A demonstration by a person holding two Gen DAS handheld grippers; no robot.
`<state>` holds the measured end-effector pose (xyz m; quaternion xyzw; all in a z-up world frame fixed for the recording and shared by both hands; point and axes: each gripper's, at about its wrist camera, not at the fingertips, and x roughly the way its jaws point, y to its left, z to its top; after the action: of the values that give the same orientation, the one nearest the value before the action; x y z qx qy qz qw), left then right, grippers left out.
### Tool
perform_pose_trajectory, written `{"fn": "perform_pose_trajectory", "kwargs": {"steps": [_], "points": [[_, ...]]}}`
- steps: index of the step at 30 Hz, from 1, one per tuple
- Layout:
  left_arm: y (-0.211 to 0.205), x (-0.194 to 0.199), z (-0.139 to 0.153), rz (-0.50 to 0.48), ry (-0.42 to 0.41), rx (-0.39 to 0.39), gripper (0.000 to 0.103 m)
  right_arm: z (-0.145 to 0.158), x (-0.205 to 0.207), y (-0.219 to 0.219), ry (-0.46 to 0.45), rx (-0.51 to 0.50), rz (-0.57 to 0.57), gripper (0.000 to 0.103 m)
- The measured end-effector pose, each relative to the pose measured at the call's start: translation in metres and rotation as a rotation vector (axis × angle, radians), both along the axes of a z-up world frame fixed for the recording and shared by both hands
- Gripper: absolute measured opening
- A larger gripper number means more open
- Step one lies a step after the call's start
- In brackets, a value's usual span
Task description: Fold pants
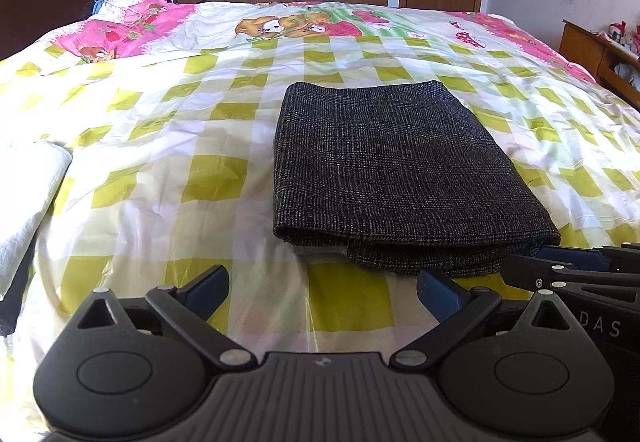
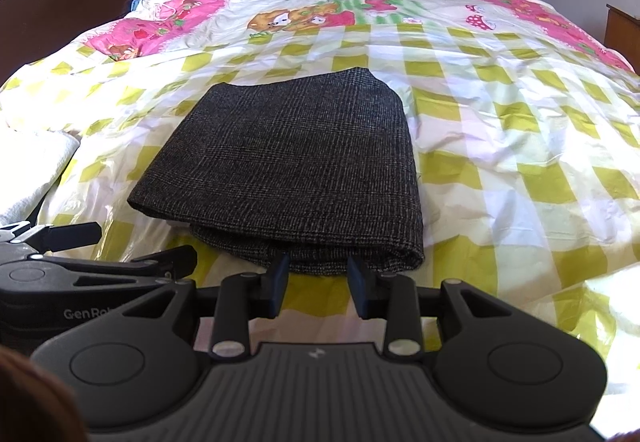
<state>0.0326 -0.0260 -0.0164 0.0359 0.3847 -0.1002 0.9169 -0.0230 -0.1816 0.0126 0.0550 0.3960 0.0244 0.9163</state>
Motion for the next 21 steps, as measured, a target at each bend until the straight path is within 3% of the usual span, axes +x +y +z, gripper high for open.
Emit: {"fn": "perform_pose_trajectory", "kwargs": {"steps": [21], "points": [[0.0026,-0.0004,-0.0027,0.008,0.004,-0.004,0.103,-0.0039,0.001,0.0026,0.018,-0.006,0.001,0.034]]}}
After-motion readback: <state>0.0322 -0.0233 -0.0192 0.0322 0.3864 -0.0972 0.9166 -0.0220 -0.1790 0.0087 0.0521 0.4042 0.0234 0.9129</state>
